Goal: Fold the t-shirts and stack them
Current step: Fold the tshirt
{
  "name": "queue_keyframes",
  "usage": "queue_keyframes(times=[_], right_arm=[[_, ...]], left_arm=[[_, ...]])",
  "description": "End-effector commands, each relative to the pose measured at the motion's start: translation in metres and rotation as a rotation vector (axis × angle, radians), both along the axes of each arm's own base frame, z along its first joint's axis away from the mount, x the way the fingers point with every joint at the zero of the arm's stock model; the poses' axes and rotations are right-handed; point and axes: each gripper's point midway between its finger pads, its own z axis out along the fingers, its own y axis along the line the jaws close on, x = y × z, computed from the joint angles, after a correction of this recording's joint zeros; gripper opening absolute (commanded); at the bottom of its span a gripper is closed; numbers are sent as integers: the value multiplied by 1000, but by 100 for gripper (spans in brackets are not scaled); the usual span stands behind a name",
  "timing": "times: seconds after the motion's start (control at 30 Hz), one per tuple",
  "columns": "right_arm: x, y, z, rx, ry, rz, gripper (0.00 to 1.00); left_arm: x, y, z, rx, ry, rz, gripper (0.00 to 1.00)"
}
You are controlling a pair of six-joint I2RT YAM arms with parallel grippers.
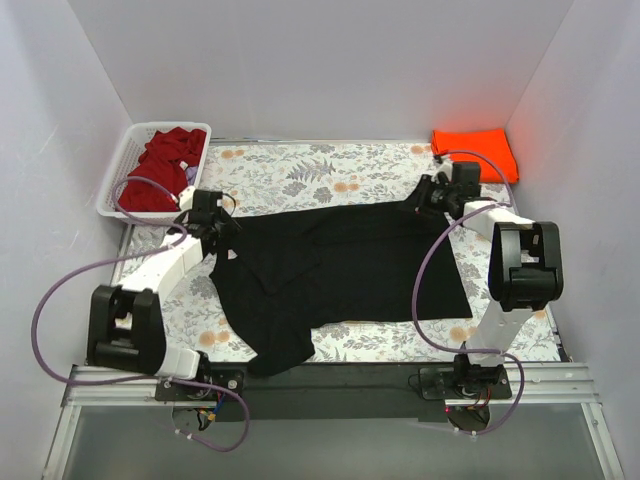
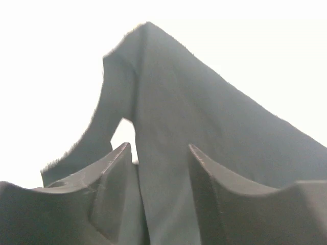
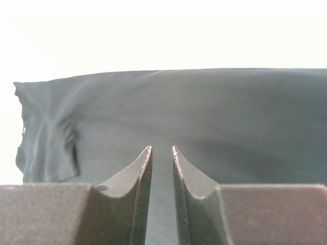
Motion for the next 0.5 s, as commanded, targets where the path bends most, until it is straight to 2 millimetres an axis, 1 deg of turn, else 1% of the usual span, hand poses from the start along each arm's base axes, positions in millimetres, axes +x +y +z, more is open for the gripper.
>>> queue_keyframes(times=[0.0, 0.07, 0.1, 0.13, 0.17, 0.2, 0.23, 0.27, 0.3, 0.33, 0.37, 0.4, 0.43, 0.47], right_arm=[[14, -38, 9, 8, -40, -65, 29], [21, -51, -1, 13, -22, -102, 29], [26, -57, -2, 18, -34, -116, 29], [30, -68, -6, 24, -26, -141, 29], [33, -72, -17, 37, -1, -157, 28], [35, -76, -21, 43, 5, -167, 28], [39, -87, -32, 50, 19, -193, 28], [40, -92, -38, 58, 32, -204, 28], [40, -98, -44, 66, 46, -218, 28], [41, -108, -55, 68, 69, -244, 28], [41, -114, -61, 69, 81, -257, 27], [41, -119, -65, 69, 90, -269, 27], [40, -130, -74, 71, 107, -294, 27], [40, -134, -77, 70, 115, -305, 27]], left_arm=[[44, 27, -4, 112, -43, 42, 45], [59, 28, -10, 123, -45, 45, 40], [74, 26, -6, 120, -70, 45, 33], [80, 27, -21, 132, -41, 41, 31], [86, 29, -28, 143, -31, 45, 28], [92, 30, -31, 150, -26, 50, 22], [101, 34, -31, 155, -27, 58, 20], [103, 38, -49, 166, 15, 63, 18], [105, 40, -55, 166, 36, 67, 17], [110, 46, -58, 165, 44, 78, 13], [110, 49, -72, 165, 77, 80, 12], [109, 51, -77, 164, 96, 82, 11], [110, 57, -82, 161, 106, 93, 11], [113, 59, -82, 157, 107, 96, 11]])
